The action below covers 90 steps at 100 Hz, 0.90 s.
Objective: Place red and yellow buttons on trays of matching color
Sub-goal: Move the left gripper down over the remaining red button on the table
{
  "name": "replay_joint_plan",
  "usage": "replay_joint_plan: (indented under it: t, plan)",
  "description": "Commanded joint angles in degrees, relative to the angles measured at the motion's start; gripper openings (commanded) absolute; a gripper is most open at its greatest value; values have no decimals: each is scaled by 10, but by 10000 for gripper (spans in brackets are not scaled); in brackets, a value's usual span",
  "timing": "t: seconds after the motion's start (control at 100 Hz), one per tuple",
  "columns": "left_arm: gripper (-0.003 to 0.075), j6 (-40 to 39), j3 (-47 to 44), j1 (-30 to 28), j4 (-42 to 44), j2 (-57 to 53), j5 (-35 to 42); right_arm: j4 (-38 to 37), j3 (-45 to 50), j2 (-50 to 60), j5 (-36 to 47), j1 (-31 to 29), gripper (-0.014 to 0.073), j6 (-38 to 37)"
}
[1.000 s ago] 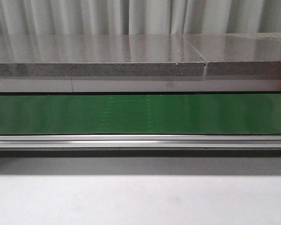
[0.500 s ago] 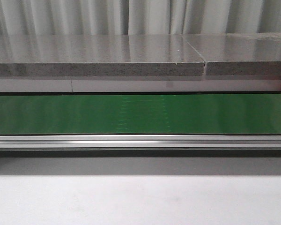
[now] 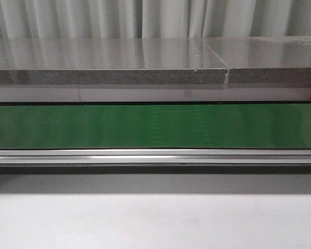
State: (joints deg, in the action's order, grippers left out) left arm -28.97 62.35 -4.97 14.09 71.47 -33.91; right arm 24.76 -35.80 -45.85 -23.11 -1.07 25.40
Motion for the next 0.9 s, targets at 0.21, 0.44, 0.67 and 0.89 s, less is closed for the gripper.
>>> replay_joint_plan:
  t: [0.21, 0.44, 0.67, 0.89]
  plan:
    - [639, -5, 99, -53, -41, 158, 11, 8, -18, 4, 31, 0, -67, 7]
    - [639, -5, 124, -67, -42, 233, 18, 8, -18, 4, 31, 0, -67, 7]
    - [639, -5, 160, -79, -49, 294, 21, 8, -18, 4, 31, 0, -67, 7]
    - [639, -5, 194, -85, -52, 344, 21, 8, -18, 4, 31, 0, -67, 7]
